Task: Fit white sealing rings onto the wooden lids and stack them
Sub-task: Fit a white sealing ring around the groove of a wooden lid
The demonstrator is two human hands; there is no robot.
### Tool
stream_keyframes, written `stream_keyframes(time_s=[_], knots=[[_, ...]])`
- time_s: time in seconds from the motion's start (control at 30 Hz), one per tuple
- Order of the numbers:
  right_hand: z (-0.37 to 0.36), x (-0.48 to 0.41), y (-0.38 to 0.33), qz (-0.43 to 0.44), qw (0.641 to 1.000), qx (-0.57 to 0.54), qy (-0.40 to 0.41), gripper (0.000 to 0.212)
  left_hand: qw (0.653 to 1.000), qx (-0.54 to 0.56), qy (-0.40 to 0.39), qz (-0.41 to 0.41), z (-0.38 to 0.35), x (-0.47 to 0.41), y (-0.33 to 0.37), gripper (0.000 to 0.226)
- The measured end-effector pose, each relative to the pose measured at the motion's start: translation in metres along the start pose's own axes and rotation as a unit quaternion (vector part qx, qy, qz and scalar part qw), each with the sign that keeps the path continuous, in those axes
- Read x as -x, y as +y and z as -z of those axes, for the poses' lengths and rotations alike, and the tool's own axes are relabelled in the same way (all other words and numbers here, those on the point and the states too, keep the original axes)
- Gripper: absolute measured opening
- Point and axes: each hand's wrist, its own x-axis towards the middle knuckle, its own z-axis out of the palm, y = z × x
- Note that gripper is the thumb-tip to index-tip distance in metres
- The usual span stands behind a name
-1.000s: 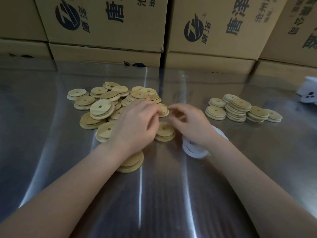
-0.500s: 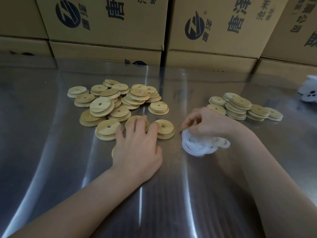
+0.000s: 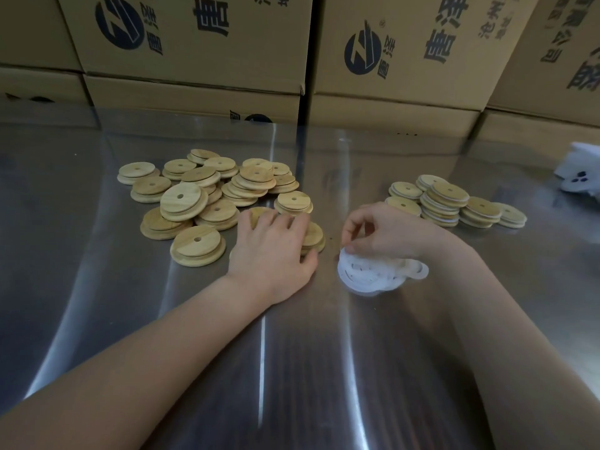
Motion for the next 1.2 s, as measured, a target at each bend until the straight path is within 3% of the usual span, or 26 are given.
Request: stream_keyframes(time_s=[0.17,0.43,0.63,0.77,0.83,0.9,1.07,1.2], knots=[[-0.001,-0.002,0.002,0.007,0.999,-0.014,0.035,0.013,1.000,0.031,0.000,-0.004,-0.002,-0.009,-0.003,0.048],[-0.004,-0.003,0.000,0.016,0.993,-0.023,0.115,0.017,0.991,0.116,0.068,-0.012,-0.001,-0.010,-0.011,0.058],[-0.004,-0.005,0.002,0.022,0.983,-0.028,0.182,0.025,0.970,0.208,0.127,-0.016,0.001,-0.010,-0.017,0.057],[-0.003,-0.004,0.002,0.040,0.971,-0.025,0.235,0.024,0.938,0.313,0.151,0.003,0.005,-0.012,-0.015,0.058],[-0.002,-0.003,0.001,0.047,0.964,-0.033,0.258,0.022,0.903,0.394,0.165,0.044,0.011,-0.012,-0.012,0.057],[-0.003,-0.003,-0.001,0.057,0.957,-0.051,0.281,0.025,0.846,0.495,0.171,0.103,0.017,-0.011,-0.011,0.056],[-0.003,-0.003,-0.007,0.064,0.939,-0.125,0.314,0.022,0.643,0.725,0.102,0.224,0.025,-0.014,-0.017,0.058],[-0.004,0.001,-0.015,0.093,0.928,-0.216,0.288,0.023,0.505,0.829,0.058,0.232,0.024,-0.017,-0.023,0.051]])
